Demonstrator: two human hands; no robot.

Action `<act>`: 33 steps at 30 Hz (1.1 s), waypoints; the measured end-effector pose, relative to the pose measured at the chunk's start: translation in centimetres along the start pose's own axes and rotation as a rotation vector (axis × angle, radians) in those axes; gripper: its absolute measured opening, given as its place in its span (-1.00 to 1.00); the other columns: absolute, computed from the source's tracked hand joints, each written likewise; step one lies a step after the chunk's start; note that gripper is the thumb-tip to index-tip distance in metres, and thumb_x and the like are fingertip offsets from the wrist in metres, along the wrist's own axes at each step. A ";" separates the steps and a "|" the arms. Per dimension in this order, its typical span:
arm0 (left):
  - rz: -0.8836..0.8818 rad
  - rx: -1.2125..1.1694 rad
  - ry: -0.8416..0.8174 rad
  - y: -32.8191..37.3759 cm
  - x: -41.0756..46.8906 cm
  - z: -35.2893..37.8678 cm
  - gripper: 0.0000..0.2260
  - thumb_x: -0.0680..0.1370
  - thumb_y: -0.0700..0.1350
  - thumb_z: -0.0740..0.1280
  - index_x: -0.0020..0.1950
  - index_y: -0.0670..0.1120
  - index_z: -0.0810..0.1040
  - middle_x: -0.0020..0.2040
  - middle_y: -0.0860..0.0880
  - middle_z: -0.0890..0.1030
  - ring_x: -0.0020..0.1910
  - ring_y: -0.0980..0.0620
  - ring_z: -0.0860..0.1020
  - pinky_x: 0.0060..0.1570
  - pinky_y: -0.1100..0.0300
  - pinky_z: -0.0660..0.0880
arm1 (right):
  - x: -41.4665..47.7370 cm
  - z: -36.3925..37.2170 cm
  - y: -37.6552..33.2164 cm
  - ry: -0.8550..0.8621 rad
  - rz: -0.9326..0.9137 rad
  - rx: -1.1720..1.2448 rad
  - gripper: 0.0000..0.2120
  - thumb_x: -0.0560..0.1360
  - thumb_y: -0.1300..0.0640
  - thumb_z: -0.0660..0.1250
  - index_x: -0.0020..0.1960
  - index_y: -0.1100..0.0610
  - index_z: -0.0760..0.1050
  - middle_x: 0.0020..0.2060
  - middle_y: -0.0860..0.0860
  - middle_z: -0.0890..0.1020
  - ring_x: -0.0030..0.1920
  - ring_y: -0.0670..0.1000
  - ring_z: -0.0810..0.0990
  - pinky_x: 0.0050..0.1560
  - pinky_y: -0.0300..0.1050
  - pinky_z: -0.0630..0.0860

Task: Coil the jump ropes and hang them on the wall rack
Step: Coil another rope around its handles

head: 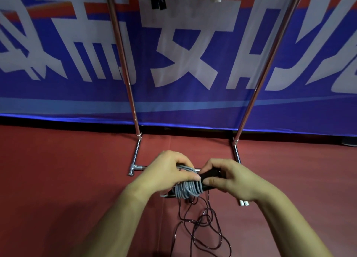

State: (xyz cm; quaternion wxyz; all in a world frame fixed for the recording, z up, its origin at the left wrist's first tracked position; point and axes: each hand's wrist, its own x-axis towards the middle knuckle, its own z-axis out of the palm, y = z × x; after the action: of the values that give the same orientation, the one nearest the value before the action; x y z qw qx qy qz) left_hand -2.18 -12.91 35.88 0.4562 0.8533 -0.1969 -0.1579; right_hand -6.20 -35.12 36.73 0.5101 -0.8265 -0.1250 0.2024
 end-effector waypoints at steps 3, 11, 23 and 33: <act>-0.065 -0.248 -0.065 -0.4 0.5 0.2 -0.81 0.27 0.04 0.66 -0.26 0.05 0.70 -0.32 -0.01 0.66 -0.32 0.13 0.55 -0.22 0.13 0.47 | -0.4 -0.3 -0.1 -0.054 -0.020 0.262 -0.92 0.53 0.29 0.42 0.02 0.19 0.61 -0.34 -0.04 0.57 -0.41 -0.11 0.41 -0.38 -0.28 0.34; -0.336 -1.256 -0.165 1.3 0.7 2.6 -0.75 0.56 -0.06 0.26 -0.24 -0.09 0.62 -0.43 0.02 0.43 -0.52 0.13 0.34 -0.53 0.29 0.32 | 1.2 1.4 -0.2 0.119 -0.104 0.841 -0.72 0.40 0.09 0.52 0.02 0.21 0.57 -0.37 0.14 0.49 -0.55 -0.07 0.28 -0.52 -0.23 0.11; -0.399 -0.209 -0.028 2.5 1.0 6.3 -0.70 0.69 0.11 0.11 -0.12 -0.05 0.40 -0.35 -0.05 0.52 -0.47 -0.04 0.45 -0.44 0.16 0.34 | 2.6 2.5 1.9 0.897 -0.095 -0.270 -0.95 0.60 0.16 0.32 0.00 0.12 0.46 -0.14 -0.03 0.61 -0.13 0.02 0.59 -0.13 -0.05 0.49; 0.086 0.223 0.092 0.2 1.0 0.7 -0.91 0.60 0.10 0.32 0.03 0.13 0.57 -0.08 0.15 0.66 -0.04 0.13 0.60 0.04 0.09 0.50 | 1.3 0.4 2.0 0.275 -0.047 -0.247 -0.86 0.48 0.22 0.46 -0.03 0.00 0.63 -0.19 -0.10 0.70 -0.17 -0.08 0.66 -0.07 -0.13 0.57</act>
State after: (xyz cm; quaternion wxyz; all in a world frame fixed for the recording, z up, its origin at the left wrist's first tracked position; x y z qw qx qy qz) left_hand -1.63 -14.01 35.55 0.3732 0.8959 -0.2286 -0.0758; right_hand -5.17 -35.17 34.52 0.4217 -0.8996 -0.0971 0.0590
